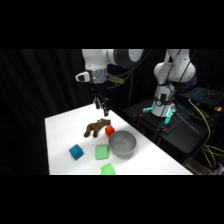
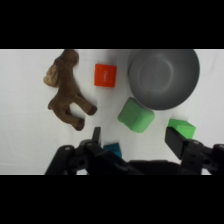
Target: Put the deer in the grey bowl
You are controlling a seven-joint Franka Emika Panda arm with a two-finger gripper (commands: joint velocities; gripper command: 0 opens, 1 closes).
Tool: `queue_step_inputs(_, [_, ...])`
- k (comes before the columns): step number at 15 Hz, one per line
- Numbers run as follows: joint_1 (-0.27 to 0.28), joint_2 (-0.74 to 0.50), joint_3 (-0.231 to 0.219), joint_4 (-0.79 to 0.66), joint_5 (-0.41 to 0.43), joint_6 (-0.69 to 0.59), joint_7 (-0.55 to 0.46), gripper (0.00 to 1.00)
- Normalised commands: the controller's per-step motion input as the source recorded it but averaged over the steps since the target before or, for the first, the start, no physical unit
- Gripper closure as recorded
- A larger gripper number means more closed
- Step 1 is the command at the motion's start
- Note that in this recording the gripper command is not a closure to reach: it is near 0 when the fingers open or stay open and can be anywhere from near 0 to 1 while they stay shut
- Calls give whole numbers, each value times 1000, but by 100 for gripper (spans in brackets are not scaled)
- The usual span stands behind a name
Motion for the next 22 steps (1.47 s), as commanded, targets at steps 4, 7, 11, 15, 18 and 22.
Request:
queue_step_inputs(4, [-49,60,-4,101,27,14,-67,0])
queue_step_inputs(7, [-160,226,-93,377,95,35,-292,0])
queue_step_inputs(11, [-235,357,-112,501,254,75,-414,0])
queue_step_inputs(15, [-193,346,-66,343,230,131,-197,0])
queue_step_inputs(18, [-124,260,-26,98,182,197,-54,0])
queue_step_inputs(22, [-98,160,-8,-35,180,224,-11,0])
